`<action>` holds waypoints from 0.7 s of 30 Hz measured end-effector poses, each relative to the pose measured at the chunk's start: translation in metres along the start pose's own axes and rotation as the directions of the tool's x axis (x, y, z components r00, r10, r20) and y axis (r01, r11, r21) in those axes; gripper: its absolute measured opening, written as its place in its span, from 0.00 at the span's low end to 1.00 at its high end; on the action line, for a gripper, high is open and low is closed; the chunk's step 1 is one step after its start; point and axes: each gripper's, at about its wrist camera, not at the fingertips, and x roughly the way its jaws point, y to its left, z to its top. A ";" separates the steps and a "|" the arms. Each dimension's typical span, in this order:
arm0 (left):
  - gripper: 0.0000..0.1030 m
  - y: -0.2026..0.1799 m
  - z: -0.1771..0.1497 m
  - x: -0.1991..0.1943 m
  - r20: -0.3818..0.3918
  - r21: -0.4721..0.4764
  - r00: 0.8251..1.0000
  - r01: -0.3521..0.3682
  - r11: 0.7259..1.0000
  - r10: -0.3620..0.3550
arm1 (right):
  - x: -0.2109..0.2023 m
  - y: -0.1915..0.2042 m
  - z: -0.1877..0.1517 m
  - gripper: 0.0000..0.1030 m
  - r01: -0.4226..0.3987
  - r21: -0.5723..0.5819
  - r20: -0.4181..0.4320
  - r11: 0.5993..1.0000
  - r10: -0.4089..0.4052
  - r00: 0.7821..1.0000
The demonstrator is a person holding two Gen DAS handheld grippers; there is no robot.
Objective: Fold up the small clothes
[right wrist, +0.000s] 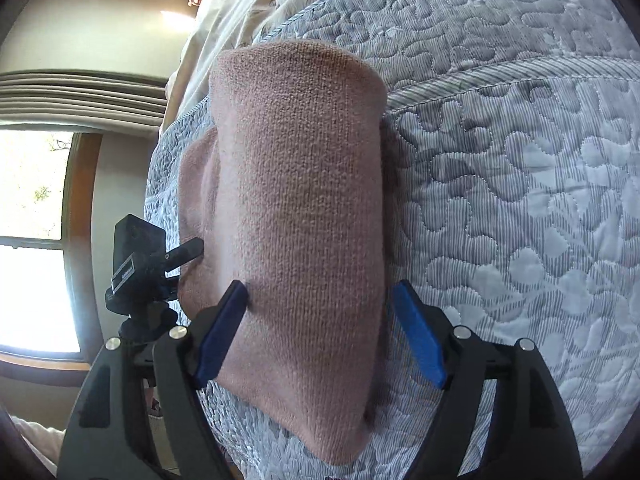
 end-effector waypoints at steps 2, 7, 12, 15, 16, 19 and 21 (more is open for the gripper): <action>0.77 -0.002 0.003 0.004 -0.013 0.021 1.000 0.012 1.000 -0.011 | 0.008 -0.003 0.004 0.79 -0.029 0.005 -0.009 1.000 0.029 1.000; 0.62 -0.021 0.004 0.015 -0.030 0.126 1.000 0.000 0.992 0.004 | 0.033 -0.005 0.011 0.84 -0.109 0.024 -0.035 0.994 0.110 0.993; 0.49 -0.018 -0.001 0.009 0.006 0.128 1.000 0.014 0.992 -0.015 | 0.049 0.004 0.014 0.69 -0.140 0.016 -0.025 0.990 0.140 0.990; 0.44 -0.018 -0.010 0.001 0.025 0.122 0.998 0.062 0.991 -0.066 | 0.033 0.002 0.007 0.56 -0.181 0.011 0.001 0.983 0.181 0.983; 0.43 -0.022 -0.013 0.000 0.027 0.122 0.995 0.087 0.989 -0.091 | 0.029 0.004 0.004 0.55 -0.194 0.006 0.008 0.981 0.194 0.981; 0.43 -0.036 -0.032 0.003 0.017 0.142 0.992 0.118 0.983 -0.121 | 0.011 0.008 -0.006 0.54 -0.218 -0.008 0.019 0.976 0.218 0.976; 0.43 -0.045 -0.048 0.011 -0.003 0.142 0.991 0.136 0.981 -0.137 | -0.005 0.005 -0.017 0.54 -0.228 -0.005 0.023 0.974 0.228 0.973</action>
